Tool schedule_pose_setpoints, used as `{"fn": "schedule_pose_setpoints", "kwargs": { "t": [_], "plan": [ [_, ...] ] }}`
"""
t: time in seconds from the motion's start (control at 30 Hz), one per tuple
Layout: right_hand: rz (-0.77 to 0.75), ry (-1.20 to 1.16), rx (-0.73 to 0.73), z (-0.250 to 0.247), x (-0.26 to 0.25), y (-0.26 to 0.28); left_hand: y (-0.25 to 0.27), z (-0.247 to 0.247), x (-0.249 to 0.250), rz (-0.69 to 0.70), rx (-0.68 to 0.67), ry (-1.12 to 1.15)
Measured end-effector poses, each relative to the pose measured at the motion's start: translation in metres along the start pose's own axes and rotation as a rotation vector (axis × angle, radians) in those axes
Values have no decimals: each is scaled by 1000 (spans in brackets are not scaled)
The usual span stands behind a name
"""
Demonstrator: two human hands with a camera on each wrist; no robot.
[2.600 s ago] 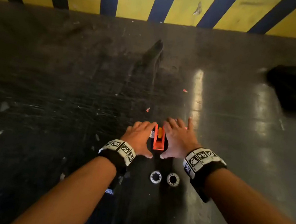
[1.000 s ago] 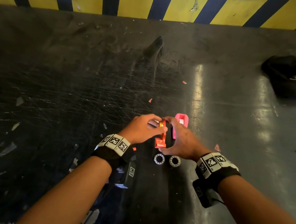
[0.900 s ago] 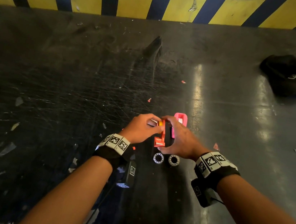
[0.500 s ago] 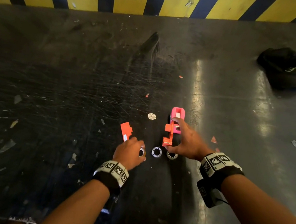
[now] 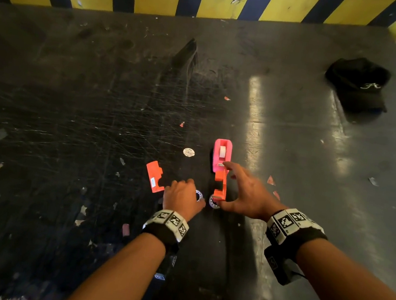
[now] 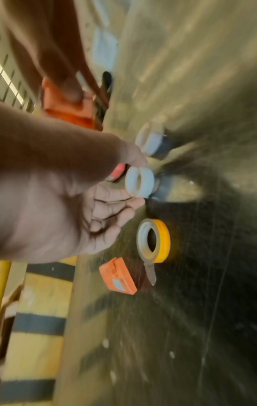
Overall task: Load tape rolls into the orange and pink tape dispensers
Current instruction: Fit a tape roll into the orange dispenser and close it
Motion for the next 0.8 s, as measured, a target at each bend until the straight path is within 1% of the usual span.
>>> {"fn": "schedule_pose_setpoints", "kwargs": {
  "t": [0.13, 0.2, 0.23, 0.3, 0.4, 0.67, 0.8],
  "plan": [
    [5, -48, 54, -2, 4, 7, -12, -16, -14, 12, -160, 711],
    [-2, -111, 88, -2, 2, 7, -13, -34, -18, 40, -264, 929],
    [-9, -153, 99, -2, 0, 5, -12, -44, -17, 65, -305, 975],
    [-33, -212, 99, -2, -6, 1, -8, -59, -15, 114, -340, 1006],
    [-64, -245, 79, -4, -17, -5, -3, -70, -14, 152, -335, 1041],
    [-104, -297, 73, -11, -32, -7, 8, -81, -18, 157, -317, 1125],
    [-120, -268, 25, -15, -40, -7, 12, -84, -22, 195, -341, 1109]
  ]
}}
Point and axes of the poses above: each hand's wrist, its own y-axis away from the middle knuckle, its own z-axis out of the palm, x = y × z, the point moved 1 cm from there along -y, towards the middle knuckle, and after that the axes turned 13 degrees about -z, right-handed, at the moved point
